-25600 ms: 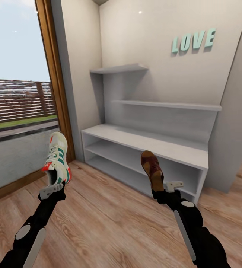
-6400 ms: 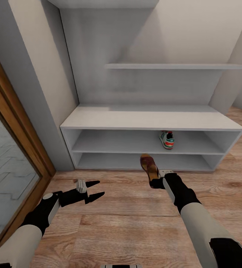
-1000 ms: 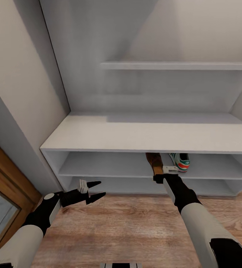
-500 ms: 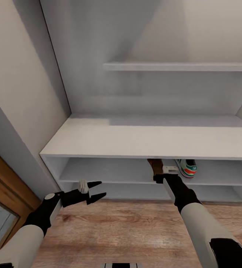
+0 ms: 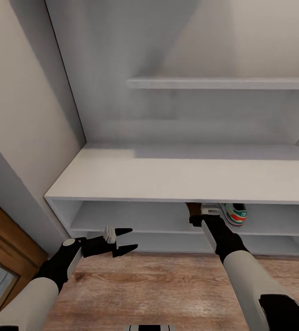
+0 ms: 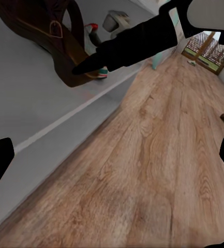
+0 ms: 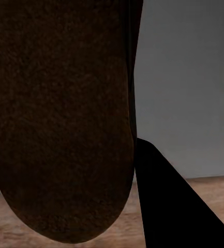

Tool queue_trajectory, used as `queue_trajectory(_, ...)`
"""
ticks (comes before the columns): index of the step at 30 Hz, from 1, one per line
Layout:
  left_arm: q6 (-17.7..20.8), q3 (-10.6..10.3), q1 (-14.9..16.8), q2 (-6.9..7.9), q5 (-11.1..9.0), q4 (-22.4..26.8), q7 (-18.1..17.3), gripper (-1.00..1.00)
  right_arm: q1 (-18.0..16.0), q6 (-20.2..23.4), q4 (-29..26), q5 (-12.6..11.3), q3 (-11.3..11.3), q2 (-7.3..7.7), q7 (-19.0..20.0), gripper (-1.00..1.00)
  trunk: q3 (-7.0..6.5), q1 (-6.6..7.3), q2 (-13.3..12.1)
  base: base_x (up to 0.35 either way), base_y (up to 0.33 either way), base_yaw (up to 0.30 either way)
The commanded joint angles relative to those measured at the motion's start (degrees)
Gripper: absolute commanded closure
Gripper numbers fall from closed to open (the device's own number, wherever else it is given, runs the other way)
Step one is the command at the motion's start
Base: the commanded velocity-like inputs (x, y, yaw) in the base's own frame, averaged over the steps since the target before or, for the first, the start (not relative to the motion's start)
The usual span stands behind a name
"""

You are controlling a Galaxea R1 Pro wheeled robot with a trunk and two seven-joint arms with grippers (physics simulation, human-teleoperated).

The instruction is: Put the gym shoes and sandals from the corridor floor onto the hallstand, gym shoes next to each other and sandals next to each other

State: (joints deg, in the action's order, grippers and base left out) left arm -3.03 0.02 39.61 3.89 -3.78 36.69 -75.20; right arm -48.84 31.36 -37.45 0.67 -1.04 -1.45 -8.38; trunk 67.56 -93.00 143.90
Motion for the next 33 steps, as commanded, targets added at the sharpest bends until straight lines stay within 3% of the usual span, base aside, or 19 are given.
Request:
queue_trajectory(1,-0.3,0.0,0.0,0.03,-0.1,0.0,-0.1,-1.00,0.0,0.3,-0.1,-0.1,-0.1,-0.04,-0.2,1.00,0.05,0.01,0.0,0.009,0.000,0.000)
queue_trajectory(29,-0.3,-0.1,0.0,0.01,-0.1,0.0,-0.1,-1.00,0.0,0.3,-0.1,-0.1,-0.1,-0.04,-0.2,1.00,0.05,0.01,0.0,0.065,0.000,0.000)
queue_trajectory(30,-0.3,-0.1,0.0,0.03,-0.1,0.0,-0.1,-1.00,0.0,0.3,-0.1,-0.1,-0.1,-0.04,-0.2,-1.00,0.05,0.01,0.0,0.017,0.000,0.000)
queue_trajectory(33,-0.3,-0.1,0.0,0.02,-0.1,0.0,-0.1,-1.00,0.0,0.3,-0.1,-0.1,-0.1,-0.04,-0.2,-1.00,0.05,0.01,0.0,0.006,0.000,0.000)
